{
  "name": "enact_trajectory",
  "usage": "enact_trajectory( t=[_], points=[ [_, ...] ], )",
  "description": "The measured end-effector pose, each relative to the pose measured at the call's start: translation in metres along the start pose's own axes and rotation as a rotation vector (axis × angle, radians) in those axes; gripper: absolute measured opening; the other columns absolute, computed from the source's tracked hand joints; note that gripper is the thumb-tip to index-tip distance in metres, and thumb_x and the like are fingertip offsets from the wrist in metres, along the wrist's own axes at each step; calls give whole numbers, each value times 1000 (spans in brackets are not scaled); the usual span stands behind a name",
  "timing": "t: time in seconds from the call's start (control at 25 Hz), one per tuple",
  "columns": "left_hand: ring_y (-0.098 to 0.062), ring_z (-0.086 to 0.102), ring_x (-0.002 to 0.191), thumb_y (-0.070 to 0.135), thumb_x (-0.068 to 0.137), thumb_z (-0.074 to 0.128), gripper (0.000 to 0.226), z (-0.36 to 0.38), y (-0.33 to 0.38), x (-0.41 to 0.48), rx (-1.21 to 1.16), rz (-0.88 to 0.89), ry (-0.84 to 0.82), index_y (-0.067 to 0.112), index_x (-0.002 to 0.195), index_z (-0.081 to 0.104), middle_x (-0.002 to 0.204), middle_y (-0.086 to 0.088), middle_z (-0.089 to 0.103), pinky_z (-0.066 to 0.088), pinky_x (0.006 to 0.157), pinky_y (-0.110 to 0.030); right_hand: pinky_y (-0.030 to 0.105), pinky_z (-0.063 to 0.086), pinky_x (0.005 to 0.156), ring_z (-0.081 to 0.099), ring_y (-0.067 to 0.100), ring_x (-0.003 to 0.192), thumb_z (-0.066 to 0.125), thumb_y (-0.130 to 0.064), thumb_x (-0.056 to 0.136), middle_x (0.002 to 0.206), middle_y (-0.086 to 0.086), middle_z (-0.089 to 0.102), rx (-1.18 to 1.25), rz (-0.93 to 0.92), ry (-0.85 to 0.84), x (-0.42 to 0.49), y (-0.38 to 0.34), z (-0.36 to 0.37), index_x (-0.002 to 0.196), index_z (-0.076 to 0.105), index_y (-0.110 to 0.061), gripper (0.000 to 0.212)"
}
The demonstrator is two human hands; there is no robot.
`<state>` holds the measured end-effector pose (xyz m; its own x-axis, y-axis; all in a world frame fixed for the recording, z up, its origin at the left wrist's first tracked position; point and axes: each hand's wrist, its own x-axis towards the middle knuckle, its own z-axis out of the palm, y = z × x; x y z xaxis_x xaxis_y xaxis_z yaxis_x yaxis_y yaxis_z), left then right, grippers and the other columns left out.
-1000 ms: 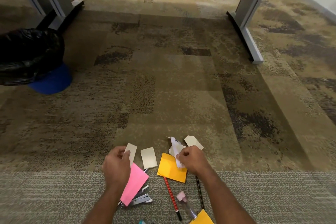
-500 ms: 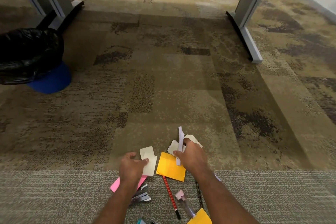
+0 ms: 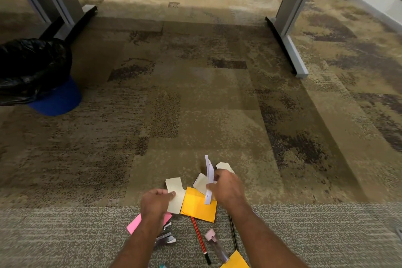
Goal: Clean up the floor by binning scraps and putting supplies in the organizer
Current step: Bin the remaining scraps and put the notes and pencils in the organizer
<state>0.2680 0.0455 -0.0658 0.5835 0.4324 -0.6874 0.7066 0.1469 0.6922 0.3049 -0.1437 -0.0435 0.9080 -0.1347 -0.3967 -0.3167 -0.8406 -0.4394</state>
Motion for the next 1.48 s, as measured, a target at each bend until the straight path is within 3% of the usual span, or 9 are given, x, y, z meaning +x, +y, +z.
enact_trajectory(
  t=[0.12, 0.28, 0.48, 0.64, 0.8, 0.96, 1.24, 1.36, 1.48],
  points=[
    [-22, 65, 63, -2, 80, 78, 10, -1, 6, -4, -88, 40, 35, 3, 81, 69, 85, -18, 74, 47, 50, -25, 27, 40, 61, 65, 20, 77, 77, -32, 77, 79, -1, 69, 27, -4, -2, 3, 1, -9, 78, 71, -21, 13],
    [-12, 61, 71, 6, 79, 80, 11, -4, 25, -4, -250, 74, 33, 12, 83, 71, 86, -4, 73, 44, 56, -26, 29, 47, 59, 62, 16, 63, 81, -25, 78, 68, -2, 67, 372, 80, -50, 8, 4, -22, 64, 68, -16, 21],
    [-24, 67, 89, 11, 78, 80, 20, -1, 38, -3, -316, 31, -217, 9, 97, 73, 99, -10, 77, 52, 79, -41, 47, 61, 78, 75, 29, 81, 80, -8, 79, 83, 10, 78, 834, 163, -59, 7, 0, -23, 78, 75, -1, 9],
    [-20, 70, 78, 10, 79, 79, 16, 3, 35, -6, -321, 25, -254, 11, 94, 74, 95, -9, 79, 53, 63, -31, 41, 61, 70, 75, 27, 75, 80, -10, 80, 85, 11, 78, 883, 254, 100, 8, 13, -17, 78, 75, -8, 6],
    [-24, 66, 84, 8, 83, 76, 11, -3, 43, -1, -382, 77, -132, 15, 86, 68, 101, -12, 74, 45, 61, -30, 48, 61, 80, 73, 33, 87, 77, -5, 82, 94, 17, 75, 1119, 476, 244, 19, 51, -27, 88, 72, -6, 8],
    [-22, 66, 79, 11, 86, 74, 12, -5, 48, -1, -391, 103, -99, 17, 82, 65, 97, -10, 74, 44, 47, -22, 51, 62, 77, 73, 32, 83, 76, -6, 83, 91, 16, 75, 994, 440, 231, 18, 44, -11, 80, 70, -8, 7],
    [-25, 65, 84, 10, 87, 73, 8, -16, 44, 1, -378, 102, -131, 13, 86, 66, 101, -15, 72, 49, 62, -32, 34, 52, 66, 68, 25, 73, 80, -17, 76, 76, 1, 69, 596, 317, 256, 25, 20, 1, 79, 68, -9, 14],
    [-22, 66, 76, 9, 88, 72, 8, -29, 43, 4, -415, 78, -108, 12, 85, 65, 91, -12, 72, 54, 46, -27, 39, 57, 66, 69, 27, 71, 79, -14, 76, 73, 0, 69, 677, 314, 314, 21, 18, 6, 73, 65, -12, 14],
    [-22, 65, 72, 8, 89, 71, 10, -33, 43, 5, -448, 71, -92, 12, 83, 64, 87, -12, 71, 50, 40, -23, 47, 61, 76, 72, 30, 81, 79, -7, 78, 86, 8, 73, 1004, 419, 362, 22, 13, 3, 80, 67, -12, 13]
  ],
)
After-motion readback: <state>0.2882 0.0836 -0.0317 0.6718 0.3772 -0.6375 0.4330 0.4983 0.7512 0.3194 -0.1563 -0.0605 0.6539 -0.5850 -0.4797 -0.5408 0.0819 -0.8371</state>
